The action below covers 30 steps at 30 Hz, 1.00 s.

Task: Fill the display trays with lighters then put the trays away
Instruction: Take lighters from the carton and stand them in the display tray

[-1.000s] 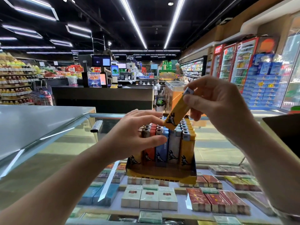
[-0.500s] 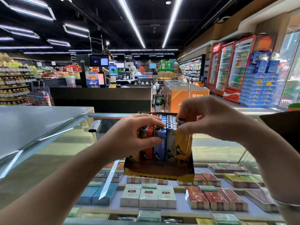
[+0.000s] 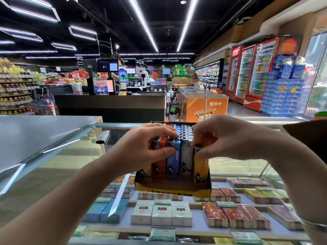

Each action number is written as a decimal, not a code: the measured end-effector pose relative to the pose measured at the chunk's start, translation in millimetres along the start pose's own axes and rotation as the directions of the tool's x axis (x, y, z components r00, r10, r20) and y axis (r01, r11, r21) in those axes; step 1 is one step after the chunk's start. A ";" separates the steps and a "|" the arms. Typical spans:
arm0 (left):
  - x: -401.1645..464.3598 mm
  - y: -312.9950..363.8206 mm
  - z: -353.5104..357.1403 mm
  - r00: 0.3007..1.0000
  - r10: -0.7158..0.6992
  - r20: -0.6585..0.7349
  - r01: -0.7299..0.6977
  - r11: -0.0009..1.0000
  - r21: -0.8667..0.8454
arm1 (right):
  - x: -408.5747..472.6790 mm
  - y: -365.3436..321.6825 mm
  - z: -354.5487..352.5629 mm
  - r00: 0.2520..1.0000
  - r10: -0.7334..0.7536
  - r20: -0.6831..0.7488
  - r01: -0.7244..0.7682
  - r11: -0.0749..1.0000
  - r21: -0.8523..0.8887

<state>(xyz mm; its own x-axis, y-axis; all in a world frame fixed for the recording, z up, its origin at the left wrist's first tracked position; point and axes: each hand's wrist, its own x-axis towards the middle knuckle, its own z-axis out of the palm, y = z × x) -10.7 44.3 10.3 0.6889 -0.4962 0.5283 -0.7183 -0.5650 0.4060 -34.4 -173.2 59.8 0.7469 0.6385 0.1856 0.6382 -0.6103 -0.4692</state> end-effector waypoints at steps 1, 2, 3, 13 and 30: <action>0.1 -0.5 0.0 1.000 0.004 0.000 -0.004 1.000 0.008 | 0.8 0.5 1.5 1.000 0.004 -0.001 -0.004 1.000 -0.026; 0.3 -0.9 0.2 1.000 0.006 -0.002 -0.006 1.000 0.013 | 1.4 1.6 2.3 1.000 0.007 -0.012 -0.008 0.999 -0.050; 0.5 -1.1 0.4 1.000 0.009 -0.005 -0.008 1.000 0.016 | 1.7 2.8 2.4 1.000 0.011 -0.029 -0.013 0.998 -0.067; 0.9 -3.3 0.9 0.998 -0.024 -0.049 0.015 0.984 -0.177 | 8.3 14.9 4.9 0.999 0.038 -0.013 -0.038 0.999 -0.003; -15.4 -125.1 -21.0 0.731 -0.600 -0.324 0.677 0.581 0.452 | 23.9 21.1 27.1 0.978 0.012 -0.207 0.031 0.979 0.203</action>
<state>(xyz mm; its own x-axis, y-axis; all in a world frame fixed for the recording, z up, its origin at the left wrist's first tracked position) 66.5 136.5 -33.0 0.9033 0.1898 0.3848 0.0929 -0.9621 0.2564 -8.1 -158.1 30.9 0.7770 0.5202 0.3545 0.6098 -0.4821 -0.6290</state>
